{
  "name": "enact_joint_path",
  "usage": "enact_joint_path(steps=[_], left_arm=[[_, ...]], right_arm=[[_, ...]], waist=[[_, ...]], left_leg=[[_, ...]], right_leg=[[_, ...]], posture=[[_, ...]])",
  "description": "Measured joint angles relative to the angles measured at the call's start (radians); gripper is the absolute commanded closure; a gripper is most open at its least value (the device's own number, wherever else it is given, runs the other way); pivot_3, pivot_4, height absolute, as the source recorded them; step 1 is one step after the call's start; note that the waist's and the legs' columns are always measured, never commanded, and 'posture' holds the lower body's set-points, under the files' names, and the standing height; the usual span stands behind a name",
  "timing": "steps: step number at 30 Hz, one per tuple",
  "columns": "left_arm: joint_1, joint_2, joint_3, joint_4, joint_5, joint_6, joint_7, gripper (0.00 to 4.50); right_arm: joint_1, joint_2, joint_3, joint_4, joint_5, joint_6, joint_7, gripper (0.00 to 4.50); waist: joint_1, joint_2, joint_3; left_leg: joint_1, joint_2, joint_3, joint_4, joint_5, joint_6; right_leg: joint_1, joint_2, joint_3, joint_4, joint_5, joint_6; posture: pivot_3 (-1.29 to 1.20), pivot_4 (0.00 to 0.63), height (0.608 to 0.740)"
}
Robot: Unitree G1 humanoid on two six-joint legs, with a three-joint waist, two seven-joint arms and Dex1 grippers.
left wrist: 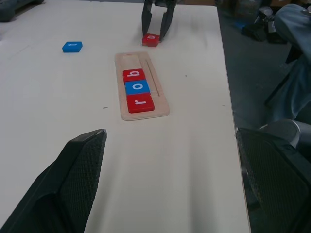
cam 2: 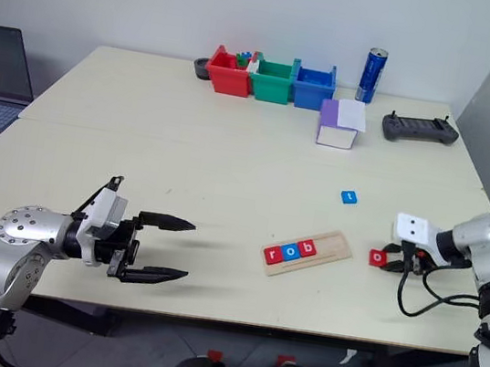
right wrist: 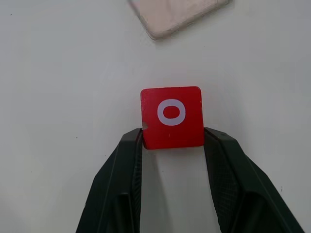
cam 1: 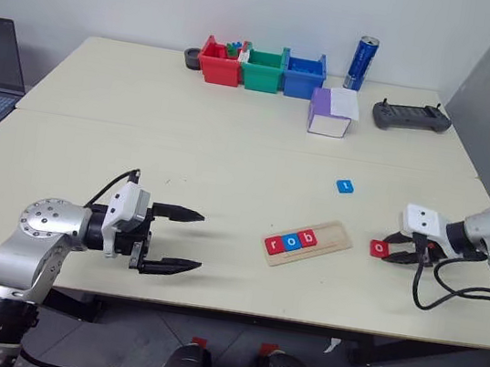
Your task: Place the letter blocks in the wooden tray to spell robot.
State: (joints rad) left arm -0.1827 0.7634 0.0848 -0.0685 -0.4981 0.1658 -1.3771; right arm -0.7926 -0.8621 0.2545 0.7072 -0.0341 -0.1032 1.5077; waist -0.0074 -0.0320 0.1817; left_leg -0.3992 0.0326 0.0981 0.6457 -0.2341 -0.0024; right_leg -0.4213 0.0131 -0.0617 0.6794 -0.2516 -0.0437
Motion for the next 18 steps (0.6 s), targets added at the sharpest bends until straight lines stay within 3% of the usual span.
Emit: enact_joint_path(steps=[3,7,18], left_arm=[[-0.017,0.0,-0.001,0.0,0.0,0.001,0.0,0.0],[-0.024,0.0,-0.002,0.001,0.001,0.002,0.001,0.0],[-0.021,-0.003,-0.004,-0.002,0.002,0.002,0.014,0.0]], right_arm=[[-0.032,0.023,-0.028,-0.136,0.075,0.085,0.018,3.05],[-0.068,0.073,0.016,-0.211,0.064,0.085,0.021,3.05],[-0.17,0.173,0.181,-0.013,-0.07,-0.086,0.022,3.05]], waist=[[-0.002,0.0,0.0],[0.001,0.0,0.0],[0.003,0.0,0.0]], left_leg=[[0.0,0.001,-0.001,-0.001,0.0,0.0],[0.0,0.001,-0.002,-0.001,0.0,0.0],[-0.001,0.0,-0.001,-0.001,0.0,0.0]], right_leg=[[0.0,0.001,-0.002,0.0,-0.001,-0.001],[0.0,0.001,-0.002,0.0,-0.001,-0.002],[0.0,0.0,-0.002,0.0,-0.001,-0.002]], posture=[[0.0,0.15,0.74],[0.0,0.15,0.74],[0.0,0.15,0.74]])
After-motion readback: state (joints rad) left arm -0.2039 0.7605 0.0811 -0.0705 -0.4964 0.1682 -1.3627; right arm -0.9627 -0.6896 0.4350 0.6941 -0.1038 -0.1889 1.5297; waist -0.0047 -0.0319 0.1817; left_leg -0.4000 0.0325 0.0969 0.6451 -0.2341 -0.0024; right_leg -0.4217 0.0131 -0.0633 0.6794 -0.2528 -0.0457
